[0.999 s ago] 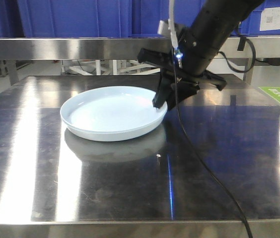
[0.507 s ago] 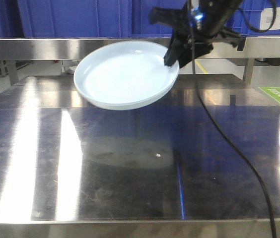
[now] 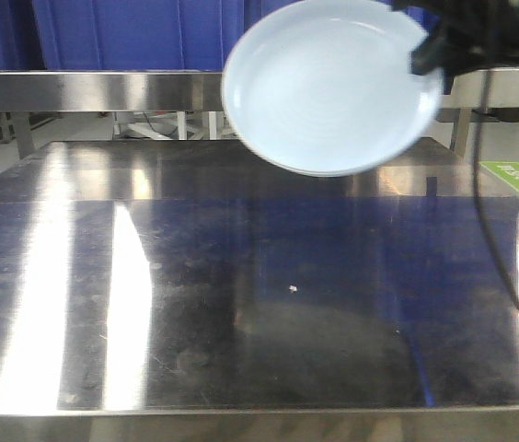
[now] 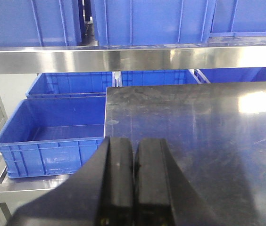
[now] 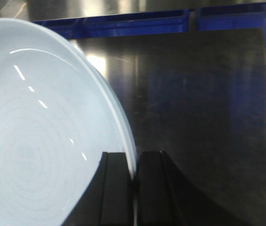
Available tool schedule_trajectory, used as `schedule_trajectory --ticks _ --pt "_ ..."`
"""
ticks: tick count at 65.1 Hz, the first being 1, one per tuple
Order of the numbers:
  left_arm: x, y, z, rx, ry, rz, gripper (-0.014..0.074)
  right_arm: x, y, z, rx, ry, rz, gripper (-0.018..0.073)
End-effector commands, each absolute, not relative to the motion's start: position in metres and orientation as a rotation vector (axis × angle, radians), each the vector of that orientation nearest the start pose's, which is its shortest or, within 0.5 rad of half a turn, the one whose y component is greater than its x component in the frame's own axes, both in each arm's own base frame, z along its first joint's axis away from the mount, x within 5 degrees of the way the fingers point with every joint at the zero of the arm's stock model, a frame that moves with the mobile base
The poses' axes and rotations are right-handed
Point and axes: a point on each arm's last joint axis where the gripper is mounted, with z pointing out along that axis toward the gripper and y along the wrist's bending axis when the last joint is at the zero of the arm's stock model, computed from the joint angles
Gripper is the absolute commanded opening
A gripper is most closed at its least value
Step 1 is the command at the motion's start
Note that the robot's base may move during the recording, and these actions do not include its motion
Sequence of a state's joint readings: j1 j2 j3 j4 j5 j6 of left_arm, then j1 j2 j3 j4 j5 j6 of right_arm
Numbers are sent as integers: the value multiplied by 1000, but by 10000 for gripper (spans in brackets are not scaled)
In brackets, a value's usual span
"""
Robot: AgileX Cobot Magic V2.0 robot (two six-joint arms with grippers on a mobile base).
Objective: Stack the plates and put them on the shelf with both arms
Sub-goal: 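Lift the stacked plates with the right gripper up off the table, then hold the plate stack in the right gripper while the base drives away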
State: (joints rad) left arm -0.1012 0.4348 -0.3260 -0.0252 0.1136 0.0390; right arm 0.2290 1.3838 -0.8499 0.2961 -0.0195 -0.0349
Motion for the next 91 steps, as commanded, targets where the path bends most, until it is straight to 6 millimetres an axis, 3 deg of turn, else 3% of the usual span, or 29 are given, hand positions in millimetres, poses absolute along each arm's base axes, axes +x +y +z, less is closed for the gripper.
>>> schedule_trajectory --ticks 1,14,27,44,57,91 --pt "102 -10 299 86 1594 -72 83 277 50 312 81 1800 276 48" --pt "102 -10 299 86 1594 -72 83 230 27 311 133 1746 239 48" --pt "102 -10 299 86 1594 -72 83 185 20 303 136 1693 241 48" --pt "102 -10 299 86 1594 -72 83 148 15 295 132 1634 252 48" --pt "102 -10 299 86 1594 -72 83 135 14 297 130 1584 259 48" --pt "102 -10 299 86 1594 -72 83 134 13 298 130 1582 259 48"
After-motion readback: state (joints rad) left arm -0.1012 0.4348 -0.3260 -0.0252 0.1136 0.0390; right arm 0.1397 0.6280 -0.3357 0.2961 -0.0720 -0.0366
